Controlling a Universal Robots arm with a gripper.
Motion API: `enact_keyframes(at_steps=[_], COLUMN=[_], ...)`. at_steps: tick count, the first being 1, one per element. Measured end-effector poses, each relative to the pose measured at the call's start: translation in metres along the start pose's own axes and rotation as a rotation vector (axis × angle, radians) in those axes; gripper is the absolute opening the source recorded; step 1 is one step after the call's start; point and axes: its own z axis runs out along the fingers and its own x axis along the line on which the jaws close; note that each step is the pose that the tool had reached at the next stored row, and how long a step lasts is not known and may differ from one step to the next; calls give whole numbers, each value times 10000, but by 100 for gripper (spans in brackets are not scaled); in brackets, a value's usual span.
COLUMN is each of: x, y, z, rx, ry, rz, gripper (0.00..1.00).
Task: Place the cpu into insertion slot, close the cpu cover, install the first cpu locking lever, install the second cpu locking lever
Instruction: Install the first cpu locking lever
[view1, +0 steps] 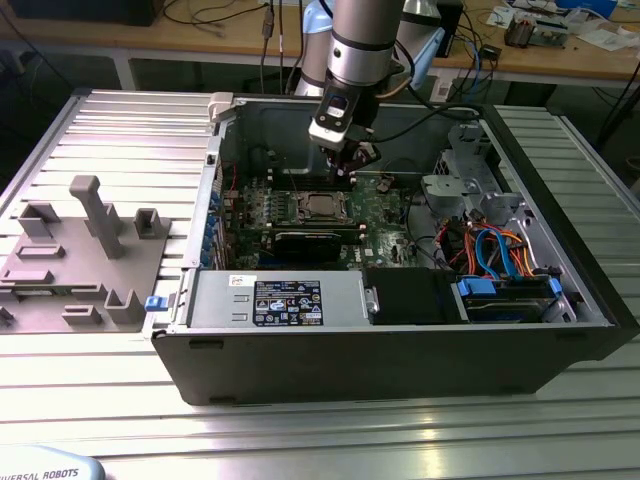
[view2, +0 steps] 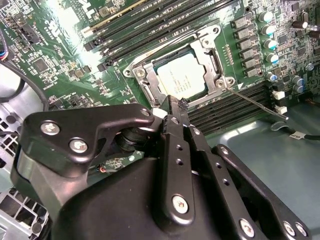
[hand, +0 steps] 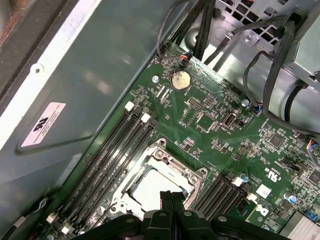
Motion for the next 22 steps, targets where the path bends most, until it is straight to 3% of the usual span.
enact_keyframes(at_steps=[22], x=[0], y=[0], z=[0], rx=[13], ry=[-9], rz=[-420], gripper=[11])
